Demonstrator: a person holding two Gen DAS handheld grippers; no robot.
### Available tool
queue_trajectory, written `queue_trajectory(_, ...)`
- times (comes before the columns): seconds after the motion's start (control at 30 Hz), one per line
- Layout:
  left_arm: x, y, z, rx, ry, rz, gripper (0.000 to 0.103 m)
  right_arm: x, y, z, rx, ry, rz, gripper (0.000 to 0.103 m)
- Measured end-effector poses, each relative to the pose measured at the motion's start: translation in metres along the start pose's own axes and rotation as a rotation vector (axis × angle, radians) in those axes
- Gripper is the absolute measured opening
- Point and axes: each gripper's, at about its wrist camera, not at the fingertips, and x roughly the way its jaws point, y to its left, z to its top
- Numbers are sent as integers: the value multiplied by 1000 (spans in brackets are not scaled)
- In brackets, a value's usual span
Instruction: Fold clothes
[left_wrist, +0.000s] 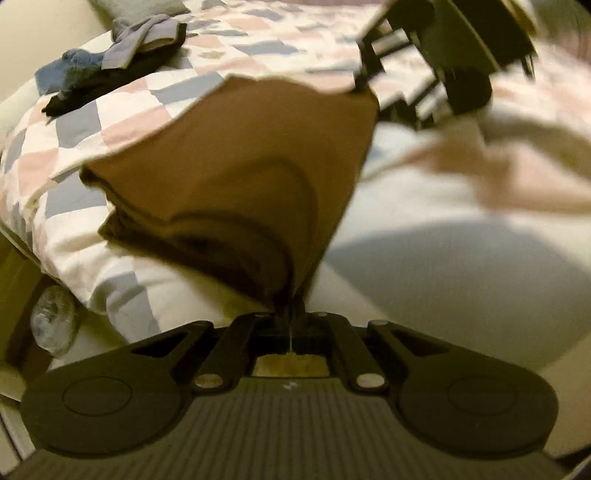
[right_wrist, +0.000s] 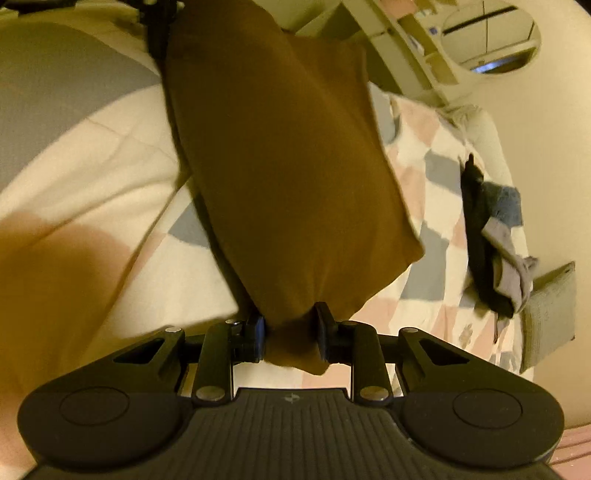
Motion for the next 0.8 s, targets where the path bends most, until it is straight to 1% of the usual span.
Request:
queue_trajectory(0.07,-8,3,-7,-17,22,15,0,-2,-5,2,40,22,1,26)
queue_trajectory(0.1,-15,6,-8,-41,25,10,0,-4,-8,3,63,26,5,29)
queue_trajectory(0.17,-40,17,-2,-168,-11,-48,0,-10,-11,5,107,30,7,32)
queue_trajectory(0.2,-51,23,3,-257,-39,-83,1,-13,-12,6,133,28,14,35)
queue_trajectory(0.23,-58,28,7,-339,-67,-109,5,-15,-12,7,159,26,21,39)
queue_trajectory(0.27,-61,32,12,-411,-91,-121,6,-17,-13,8,185,24,29,41)
queue_trajectory(0.37,-52,45,19,-619,-140,-131,6,-17,-10,10,180,39,25,43)
queue_trajectory(0.43,-43,52,21,-711,-151,-140,6,-14,-11,11,181,41,26,45)
queue_trajectory(0.53,-36,57,24,-769,-152,-162,7,-12,-12,10,200,46,29,46)
queue_trajectory(0.63,-29,63,18,-844,-139,-193,8,-10,-11,10,212,48,26,47)
queue_trajectory(0.7,-30,67,15,-877,-161,-201,8,-10,-10,11,220,47,24,47)
queue_trajectory(0.77,-32,70,12,-911,-183,-209,4,-9,-11,10,230,46,27,47)
queue_trajectory(0.8,-34,70,13,-897,-194,-200,2,-8,-12,9,234,45,31,46)
